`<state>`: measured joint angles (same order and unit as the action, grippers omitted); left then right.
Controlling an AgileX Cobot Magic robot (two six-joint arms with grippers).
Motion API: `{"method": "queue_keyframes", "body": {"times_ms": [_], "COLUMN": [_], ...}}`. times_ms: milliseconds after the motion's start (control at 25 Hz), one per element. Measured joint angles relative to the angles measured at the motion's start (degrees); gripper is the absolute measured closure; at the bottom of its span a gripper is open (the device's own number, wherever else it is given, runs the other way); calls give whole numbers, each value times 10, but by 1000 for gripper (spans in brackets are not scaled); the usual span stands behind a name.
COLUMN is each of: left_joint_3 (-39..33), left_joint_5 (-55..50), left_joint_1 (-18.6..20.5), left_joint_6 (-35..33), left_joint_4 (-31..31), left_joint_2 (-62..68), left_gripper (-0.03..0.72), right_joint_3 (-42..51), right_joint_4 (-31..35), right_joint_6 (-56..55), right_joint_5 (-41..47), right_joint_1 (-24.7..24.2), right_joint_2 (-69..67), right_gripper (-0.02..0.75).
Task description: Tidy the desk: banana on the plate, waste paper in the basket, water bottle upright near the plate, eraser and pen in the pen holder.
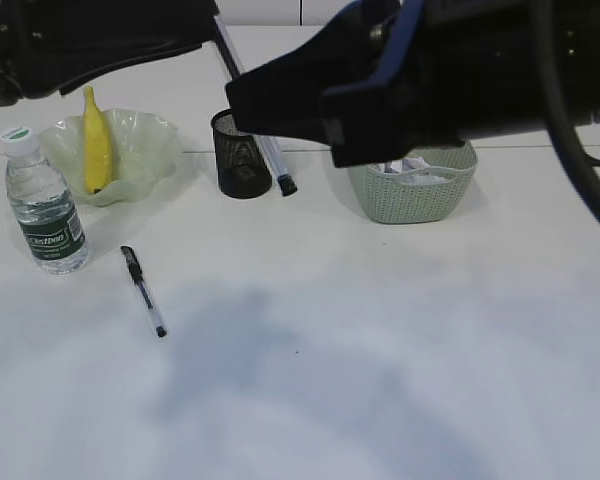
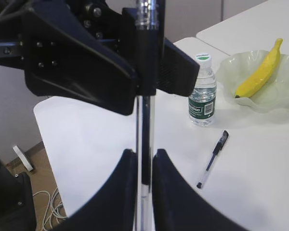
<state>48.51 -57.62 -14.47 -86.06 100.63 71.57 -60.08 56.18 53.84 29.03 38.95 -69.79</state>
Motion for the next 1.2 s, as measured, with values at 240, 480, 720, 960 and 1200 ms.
{"method": "queue_keyframes", "body": {"times_ms": [240,480,720,960,1200], "left_joint_3": [0,0,31,53,53], "left_joint_5": [-7,-47,-50,-38,-38], "left_joint_1": [-2,-2,-3,-3,-3], "left_joint_6": [-13,-30,-40,-42,-42], "left_joint_4": [1,1,1,2,2], "left_joint_2": [6,6,6,9,20], "left_gripper": [297,297,304,352,370], "right_joint_3": [0,0,0,0,0], "right_joint_4": [0,0,0,0,0], "right_joint_6": [5,9,13,15,19], "right_joint_5": [0,0,0,0,0], "right_joint_1": [0,0,0,0,0], "right_joint_2": [0,0,0,0,0], "right_gripper": [699,699,699,699,699]}}
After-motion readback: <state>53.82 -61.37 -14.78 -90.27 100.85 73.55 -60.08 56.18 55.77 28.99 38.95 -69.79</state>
